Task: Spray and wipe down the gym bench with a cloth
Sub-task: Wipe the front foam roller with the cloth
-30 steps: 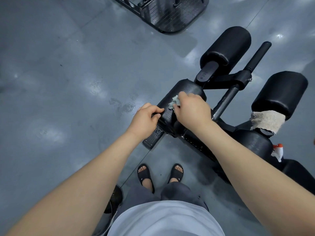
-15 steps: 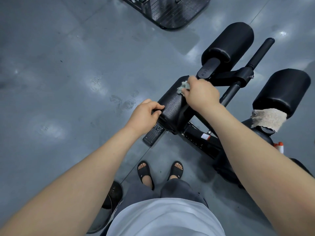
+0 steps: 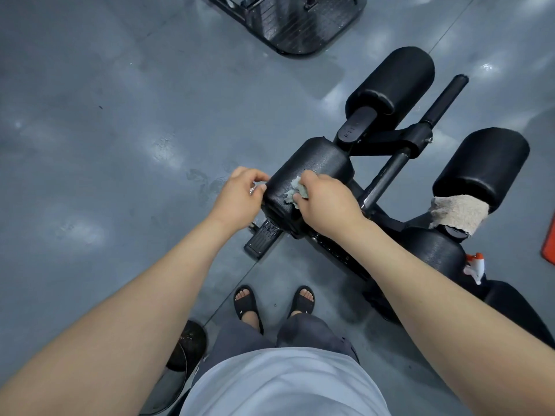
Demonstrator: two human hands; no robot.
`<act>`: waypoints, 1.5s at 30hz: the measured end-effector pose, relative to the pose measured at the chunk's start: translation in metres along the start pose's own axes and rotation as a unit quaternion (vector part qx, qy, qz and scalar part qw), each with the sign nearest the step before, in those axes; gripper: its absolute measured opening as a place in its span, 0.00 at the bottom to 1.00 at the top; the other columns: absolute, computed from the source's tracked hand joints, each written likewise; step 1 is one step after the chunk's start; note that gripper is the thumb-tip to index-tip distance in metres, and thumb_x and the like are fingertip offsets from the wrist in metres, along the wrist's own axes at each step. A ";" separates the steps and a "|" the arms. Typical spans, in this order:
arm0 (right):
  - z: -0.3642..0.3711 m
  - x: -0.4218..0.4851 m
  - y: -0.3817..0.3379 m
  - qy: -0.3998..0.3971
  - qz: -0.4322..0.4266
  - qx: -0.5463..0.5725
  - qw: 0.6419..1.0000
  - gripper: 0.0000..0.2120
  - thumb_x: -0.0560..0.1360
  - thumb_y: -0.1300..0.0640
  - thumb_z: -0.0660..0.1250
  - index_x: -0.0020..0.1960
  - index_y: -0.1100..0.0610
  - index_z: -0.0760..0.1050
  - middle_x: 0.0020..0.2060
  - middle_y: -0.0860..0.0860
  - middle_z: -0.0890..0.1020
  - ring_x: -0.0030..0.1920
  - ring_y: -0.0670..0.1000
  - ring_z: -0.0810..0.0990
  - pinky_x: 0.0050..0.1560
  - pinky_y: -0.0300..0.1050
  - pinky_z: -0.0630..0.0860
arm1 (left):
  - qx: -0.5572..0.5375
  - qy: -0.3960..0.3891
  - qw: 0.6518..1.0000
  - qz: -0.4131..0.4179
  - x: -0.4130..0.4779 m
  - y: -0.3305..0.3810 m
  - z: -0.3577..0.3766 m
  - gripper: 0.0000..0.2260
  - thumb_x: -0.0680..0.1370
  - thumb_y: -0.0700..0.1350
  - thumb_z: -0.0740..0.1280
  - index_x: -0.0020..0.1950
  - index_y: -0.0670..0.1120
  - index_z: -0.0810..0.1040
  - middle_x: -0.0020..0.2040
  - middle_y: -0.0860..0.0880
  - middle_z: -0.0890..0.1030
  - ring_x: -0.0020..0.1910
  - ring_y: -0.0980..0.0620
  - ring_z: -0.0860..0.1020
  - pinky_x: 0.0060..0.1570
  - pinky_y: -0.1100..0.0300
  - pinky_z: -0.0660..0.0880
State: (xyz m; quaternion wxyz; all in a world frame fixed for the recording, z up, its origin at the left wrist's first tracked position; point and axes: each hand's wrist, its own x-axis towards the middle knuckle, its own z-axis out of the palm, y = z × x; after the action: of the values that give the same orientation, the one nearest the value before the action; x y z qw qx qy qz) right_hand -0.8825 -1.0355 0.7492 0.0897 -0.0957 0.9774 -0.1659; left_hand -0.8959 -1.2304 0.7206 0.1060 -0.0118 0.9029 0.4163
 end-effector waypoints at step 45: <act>-0.040 0.094 0.067 -0.006 0.037 0.007 0.999 0.14 0.83 0.50 0.62 0.53 0.62 0.73 0.46 0.58 0.74 0.48 0.60 0.72 0.47 0.51 0.70 | 0.049 0.005 0.999 0.021 -0.018 0.018 0.019 0.08 0.79 0.46 0.72 0.56 0.45 0.82 0.47 0.55 0.71 0.56 0.46 0.70 0.55 0.62 0.65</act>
State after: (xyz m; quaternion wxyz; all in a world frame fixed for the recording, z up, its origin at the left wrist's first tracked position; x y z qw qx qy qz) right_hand -0.9923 -0.9811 0.7500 0.1022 -0.0603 0.9785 -0.1688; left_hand -0.8763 -1.2057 0.7253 0.0935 0.0107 0.9229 0.3733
